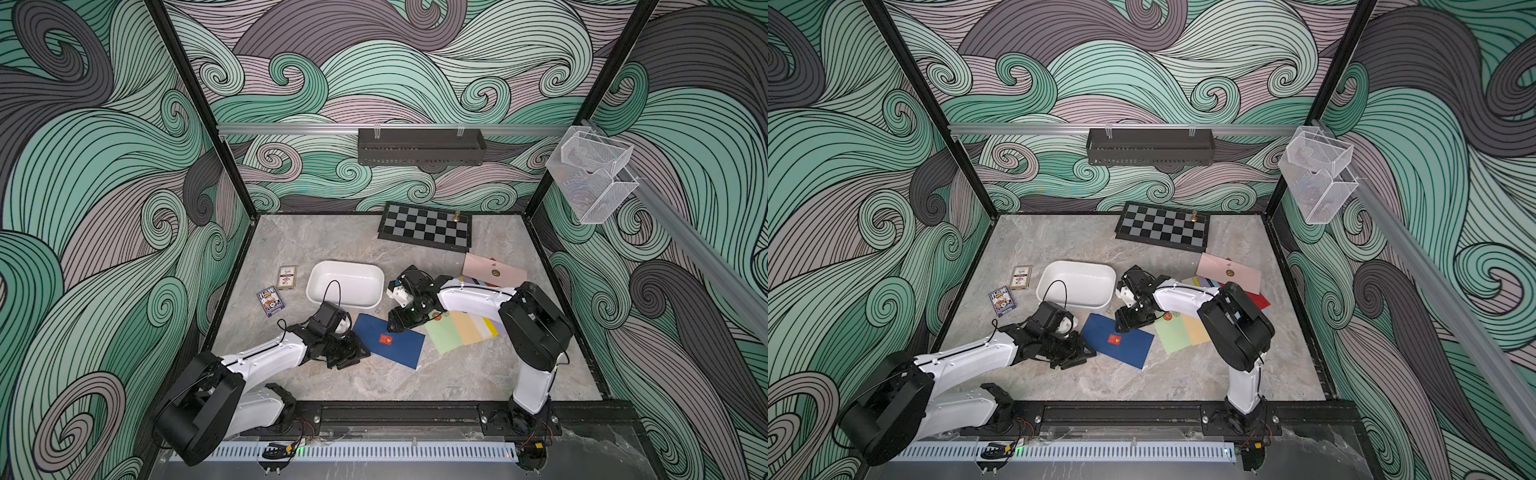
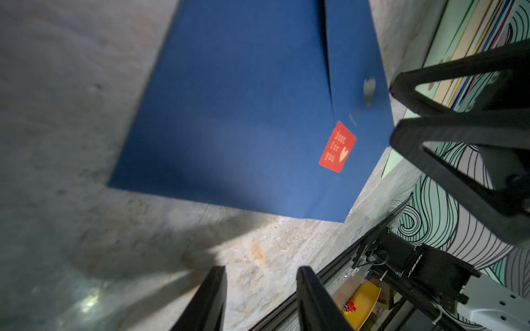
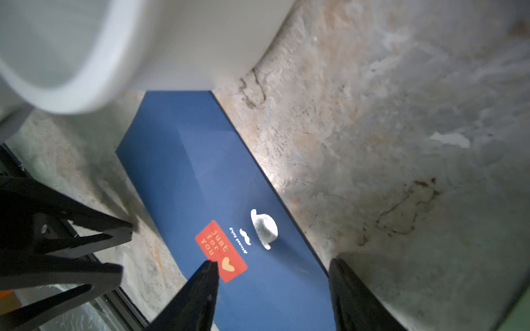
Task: Put the sealed envelopes into the storage box
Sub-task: Pick up the envelope from the center of the board.
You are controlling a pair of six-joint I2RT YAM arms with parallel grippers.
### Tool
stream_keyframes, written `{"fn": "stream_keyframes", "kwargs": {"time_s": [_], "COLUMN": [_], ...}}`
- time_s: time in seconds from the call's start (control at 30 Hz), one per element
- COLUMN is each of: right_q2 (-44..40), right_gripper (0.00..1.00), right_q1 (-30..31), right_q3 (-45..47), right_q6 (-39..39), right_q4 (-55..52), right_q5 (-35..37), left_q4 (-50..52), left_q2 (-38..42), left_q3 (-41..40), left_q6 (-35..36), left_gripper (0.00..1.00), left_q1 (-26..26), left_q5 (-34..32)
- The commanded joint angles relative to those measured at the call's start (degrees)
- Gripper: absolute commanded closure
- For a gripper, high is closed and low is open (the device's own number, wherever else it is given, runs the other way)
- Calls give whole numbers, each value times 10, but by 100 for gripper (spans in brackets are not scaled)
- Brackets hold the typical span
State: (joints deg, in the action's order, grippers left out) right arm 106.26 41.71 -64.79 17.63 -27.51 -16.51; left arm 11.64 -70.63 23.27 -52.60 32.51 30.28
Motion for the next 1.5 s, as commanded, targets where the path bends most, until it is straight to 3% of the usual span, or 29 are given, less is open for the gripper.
{"fn": "stream_keyframes", "kwargs": {"time_s": [0.0, 0.33, 0.53, 0.7, 0.97, 1.27, 1.47], "right_q2": [7, -70, -115, -90, -39, -95, -130], "right_gripper": [35, 35, 33, 33, 34, 34, 34], "right_q1": [7, 82, 69, 65, 85, 84, 71], "right_q3": [21, 96, 119, 99, 90, 93, 119], "right_q6": [-6, 90, 127, 113, 122, 157, 206], "right_q4": [-17, 22, 34, 26, 25, 43, 118], "right_q5": [-30, -87, 14, 73, 21, -30, -101], "left_q4": [-29, 9, 37, 51, 55, 53, 54], "left_q2": [-21, -76, -65, -50, -40, -69, -68], "left_q3": [1, 41, 47, 38, 14, 26, 26], "left_q6": [-11, 0, 0, -6, -24, -18, -18], "left_gripper": [56, 54, 49, 49, 48, 48, 48], "left_q1": [7, 7, 8, 11, 29, 31, 31], "left_q5": [-12, -69, -102, -98, -98, -99, -103]}}
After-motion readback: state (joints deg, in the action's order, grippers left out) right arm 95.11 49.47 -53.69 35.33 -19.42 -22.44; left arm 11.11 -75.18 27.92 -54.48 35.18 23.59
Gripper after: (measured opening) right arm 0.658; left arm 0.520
